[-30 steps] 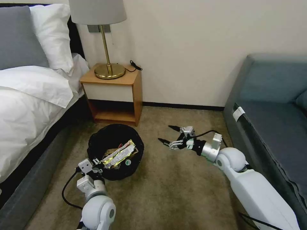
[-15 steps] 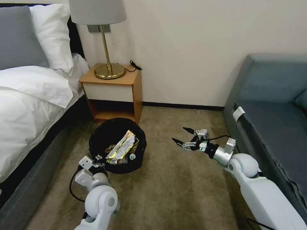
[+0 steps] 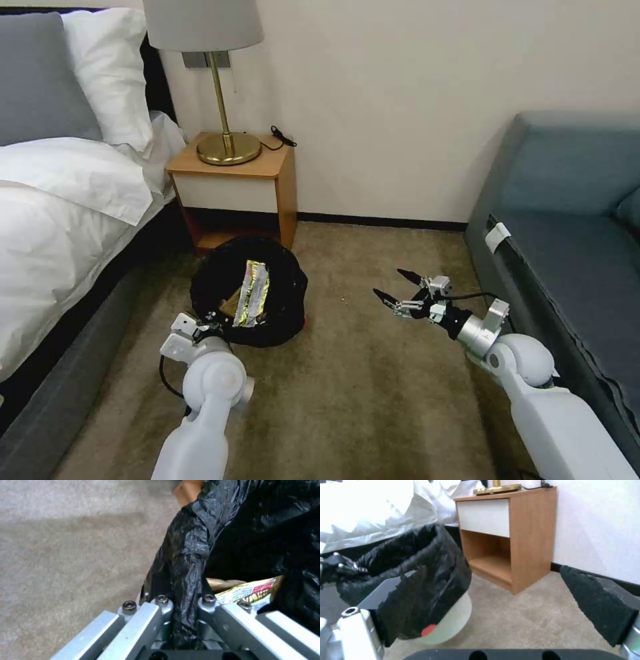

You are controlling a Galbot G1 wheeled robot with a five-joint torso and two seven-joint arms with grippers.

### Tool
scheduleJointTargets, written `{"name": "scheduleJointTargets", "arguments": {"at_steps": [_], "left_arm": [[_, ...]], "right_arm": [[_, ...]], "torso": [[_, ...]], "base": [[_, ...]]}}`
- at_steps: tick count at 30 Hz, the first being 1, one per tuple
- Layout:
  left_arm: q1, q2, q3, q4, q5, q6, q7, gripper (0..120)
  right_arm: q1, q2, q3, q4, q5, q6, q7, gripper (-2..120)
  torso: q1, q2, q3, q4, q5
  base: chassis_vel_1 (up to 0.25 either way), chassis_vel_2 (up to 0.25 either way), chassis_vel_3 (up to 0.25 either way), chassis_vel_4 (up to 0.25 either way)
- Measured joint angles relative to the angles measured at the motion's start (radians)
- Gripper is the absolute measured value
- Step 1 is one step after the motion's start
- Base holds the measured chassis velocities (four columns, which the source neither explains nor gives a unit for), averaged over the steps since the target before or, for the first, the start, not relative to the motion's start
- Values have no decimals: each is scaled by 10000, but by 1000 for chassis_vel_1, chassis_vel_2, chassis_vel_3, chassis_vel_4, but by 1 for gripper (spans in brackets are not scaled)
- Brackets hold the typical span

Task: Pick up the trash bin, then pick up the garbage on the floor and place it into the trash bin.

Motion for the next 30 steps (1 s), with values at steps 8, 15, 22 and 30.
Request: {"name": "scheduleJointTargets", "arguments": {"at_steps": [8,15,22,30], "left_arm": [[-462,-16,10,824,-24,104,-232,2],[-693,49,39,1305,-664,340,-291,2],[-797,109,54,1457,-926,410,-291,26],[-766,204,57,1211,-937,467,-430,58]], "right_arm": [[-122,64,206,-73,-55,39,-24,100],[-167,126,291,-194,-116,81,-69,100],[-161,266,290,-291,-170,91,-74,100],[-164,95,302,-248,-170,88,-69,100]], "torso": [[0,-1,0,1,2],[0,-1,0,1,1],[0,-1,0,1,1],[0,0,0,1,1]], "base": [[0,0,0,0],[0,0,0,0],[0,0,0,0],[0,0,0,0]]}}
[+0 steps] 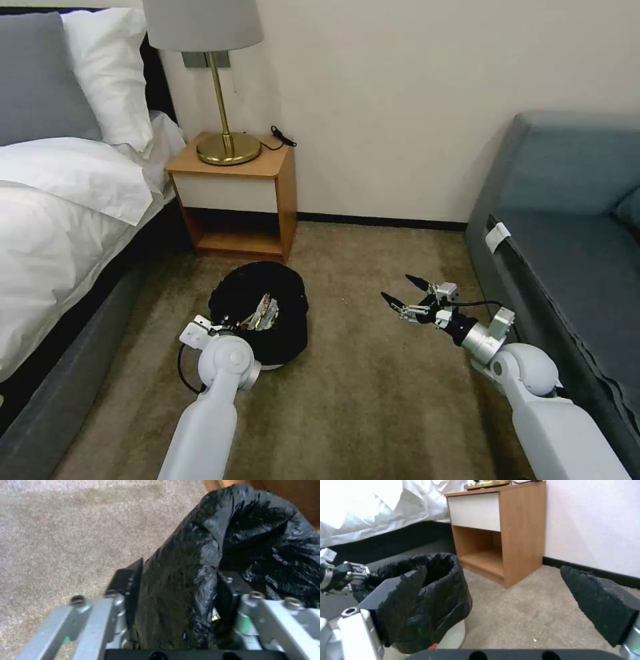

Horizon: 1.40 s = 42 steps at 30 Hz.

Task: Pick up the trash bin, then pick up the garbage on the floor and place it into the trash bin.

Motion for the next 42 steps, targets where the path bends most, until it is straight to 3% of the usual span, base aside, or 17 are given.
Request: {"name": "scheduleJointTargets", "arguments": {"at_steps": [4,7,13,16,20,21,24,25,28,29,31,36,42], "left_arm": [[81,41,10,-152,25,17,-6,69],[260,79,22,-437,110,25,-8,84],[632,222,28,-1017,456,22,267,98],[969,337,57,-1323,1135,-27,731,100],[2069,631,116,-2054,3041,-205,2131,100],[2069,631,116,-2054,3041,-205,2131,100],[2846,926,86,-2507,4362,-472,3160,100],[2846,926,86,-2507,4362,-472,3160,100],[3435,1192,-27,-2849,5383,-800,4086,100],[3435,1192,-27,-2849,5383,-800,4086,100],[3887,1433,-147,-3105,6261,-1237,4798,100],[4475,1774,-201,-3469,7280,-1536,5322,100],[5123,1811,-101,-3736,8473,-1387,5508,100]], "right_arm": [[-66,18,57,84,5,-12,3,100],[-243,91,148,273,6,-38,17,100],[-551,117,320,626,29,-57,106,100],[-719,168,421,825,91,-62,213,100],[-1138,423,616,1308,115,-11,416,100],[-1138,423,616,1308,115,-11,416,100],[-1470,697,801,1637,147,53,618,100],[-1470,697,801,1637,147,53,618,100],[-1706,912,925,1864,206,57,839,100],[-1706,912,925,1864,206,57,839,100],[-1885,1130,1039,2059,280,56,1051,100],[-2101,1383,1134,2263,363,44,1397,100],[-2289,1615,1256,2394,483,79,1833,100]], "torso": [[0,0,0,0,0],[0,0,0,1,0],[0,0,0,0,0],[0,0,0,-1,0],[0,1,-1,1,-2],[0,1,-1,1,-2],[-1,1,-1,1,-1],[-1,1,-1,1,-1],[0,1,-1,1,-1],[0,1,-1,1,-1],[0,0,-1,1,-2],[-1,0,-1,0,-1],[-1,1,-1,0,0]], "base": [[0,0,0,0],[0,0,0,0],[0,0,0,0],[0,0,0,0],[0,0,0,0],[0,0,0,0],[0,0,0,0],[0,0,0,0],[0,0,0,0],[0,0,0,0],[0,0,0,0],[0,0,0,0],[0,0,0,0]]}}
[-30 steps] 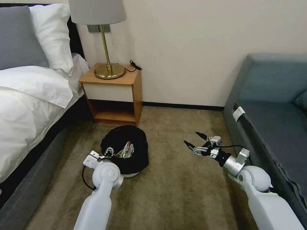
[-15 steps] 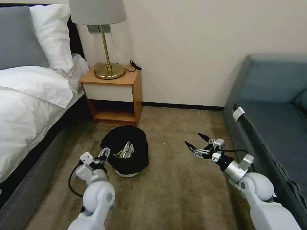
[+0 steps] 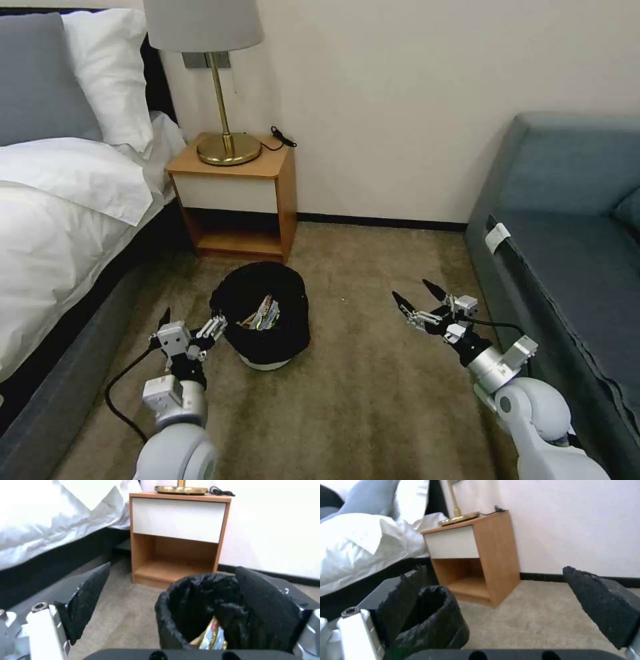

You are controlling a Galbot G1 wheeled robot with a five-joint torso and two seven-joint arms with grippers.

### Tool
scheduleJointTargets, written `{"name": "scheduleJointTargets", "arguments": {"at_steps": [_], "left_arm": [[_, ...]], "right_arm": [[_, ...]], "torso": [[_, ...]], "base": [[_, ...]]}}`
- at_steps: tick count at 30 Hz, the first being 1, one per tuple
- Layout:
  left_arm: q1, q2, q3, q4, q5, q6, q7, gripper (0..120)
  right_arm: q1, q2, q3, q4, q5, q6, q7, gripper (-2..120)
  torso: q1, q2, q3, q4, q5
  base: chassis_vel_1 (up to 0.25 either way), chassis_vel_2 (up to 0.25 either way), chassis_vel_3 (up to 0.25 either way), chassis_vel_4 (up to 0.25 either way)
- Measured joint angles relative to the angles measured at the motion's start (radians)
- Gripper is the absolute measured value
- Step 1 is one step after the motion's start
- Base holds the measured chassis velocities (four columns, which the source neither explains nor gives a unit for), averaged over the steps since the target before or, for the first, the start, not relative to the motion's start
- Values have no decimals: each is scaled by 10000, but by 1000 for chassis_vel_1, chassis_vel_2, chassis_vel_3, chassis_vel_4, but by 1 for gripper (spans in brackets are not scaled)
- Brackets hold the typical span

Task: Pick up the trash bin, then pick up the garbage on the floor and place it into the trash bin.

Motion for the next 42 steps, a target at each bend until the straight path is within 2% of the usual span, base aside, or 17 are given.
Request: {"name": "scheduleJointTargets", "arguments": {"at_steps": [2,4,5,7,15,18,26,42], "left_arm": [[116,-28,19,0,317,-12,48,100],[346,-75,31,28,1090,-263,217,100],[346,-75,31,28,1090,-263,217,100],[560,-101,33,68,1842,-593,417,100],[985,-348,68,184,3067,-1487,853,100],[1152,-435,68,202,3366,-1624,895,100],[1402,-573,105,290,3746,-1875,1015,100],[1285,-574,95,403,3610,-1933,992,100]], "right_arm": [[-46,61,14,9,17,44,65,100],[-134,186,18,13,18,143,185,100],[-134,186,18,13,18,143,185,100],[-209,301,16,25,16,234,268,100],[-423,647,16,161,-69,301,753,100],[-465,874,-15,226,-98,262,987,100],[-512,1359,-140,165,-205,343,1196,100],[-497,1438,-163,5,-328,510,1305,100]], "torso": [[0,0,0,0,-2],[0,0,0,0,0],[0,0,0,0,0],[0,0,0,0,0],[0,0,0,0,-1],[0,0,0,0,-1],[0,0,0,0,0],[1,0,1,0,0]], "base": [[0,0,0,0],[0,0,0,0],[0,0,0,0],[0,0,0,0],[0,0,0,0],[0,0,0,0],[0,0,0,0],[0,0,0,0]]}}
